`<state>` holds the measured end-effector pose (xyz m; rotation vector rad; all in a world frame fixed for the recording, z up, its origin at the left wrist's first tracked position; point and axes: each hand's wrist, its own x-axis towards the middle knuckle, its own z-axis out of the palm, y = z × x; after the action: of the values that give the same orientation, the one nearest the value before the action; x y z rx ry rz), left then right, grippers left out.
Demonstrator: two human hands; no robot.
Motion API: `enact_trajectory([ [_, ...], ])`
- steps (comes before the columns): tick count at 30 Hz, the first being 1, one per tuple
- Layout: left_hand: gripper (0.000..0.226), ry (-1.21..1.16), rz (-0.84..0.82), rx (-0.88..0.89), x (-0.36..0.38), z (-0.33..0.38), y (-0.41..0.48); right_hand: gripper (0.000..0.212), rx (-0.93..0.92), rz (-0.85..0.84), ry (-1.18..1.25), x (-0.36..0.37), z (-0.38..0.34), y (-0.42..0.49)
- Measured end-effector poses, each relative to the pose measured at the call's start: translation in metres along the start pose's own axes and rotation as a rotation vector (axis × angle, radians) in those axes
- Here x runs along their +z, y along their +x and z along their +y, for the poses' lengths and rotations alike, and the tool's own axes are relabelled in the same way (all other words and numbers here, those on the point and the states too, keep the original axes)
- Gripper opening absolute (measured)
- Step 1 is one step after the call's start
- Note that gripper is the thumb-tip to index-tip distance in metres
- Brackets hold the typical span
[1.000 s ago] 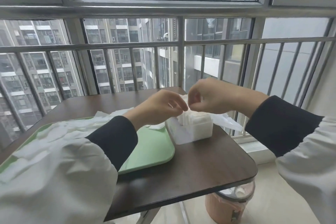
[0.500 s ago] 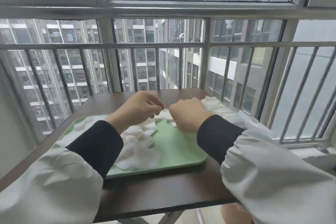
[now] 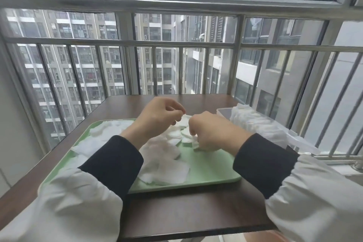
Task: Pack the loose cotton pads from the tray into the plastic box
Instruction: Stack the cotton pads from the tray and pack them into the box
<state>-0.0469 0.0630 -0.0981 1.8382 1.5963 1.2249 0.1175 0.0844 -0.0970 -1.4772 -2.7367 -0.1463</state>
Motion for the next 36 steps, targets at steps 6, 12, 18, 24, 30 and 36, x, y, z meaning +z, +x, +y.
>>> enact_trajectory([
  [6,0.044,-0.006,-0.089,0.074,-0.013,-0.001,-0.003,0.029,0.011,0.043,0.764,-0.011,0.014,0.0],
  [12,0.039,-0.206,-0.269,0.043,-0.019,-0.003,-0.01,0.031,0.007,0.199,1.122,-0.009,0.015,0.002],
  [18,0.036,-0.312,-0.161,0.1,-0.017,-0.005,-0.011,0.028,-0.028,0.084,1.58,-0.005,0.017,0.004],
  [24,0.026,-0.406,-0.063,0.11,-0.016,-0.006,-0.011,0.022,-0.08,0.019,1.805,-0.005,0.016,0.005],
  [30,0.021,-0.435,-0.021,0.072,-0.015,-0.009,-0.011,0.045,-0.046,0.125,1.638,0.002,0.014,0.004],
  [36,0.029,-0.601,0.021,-0.041,-0.013,-0.01,-0.008,0.033,0.029,0.259,1.61,0.005,0.014,0.005],
])
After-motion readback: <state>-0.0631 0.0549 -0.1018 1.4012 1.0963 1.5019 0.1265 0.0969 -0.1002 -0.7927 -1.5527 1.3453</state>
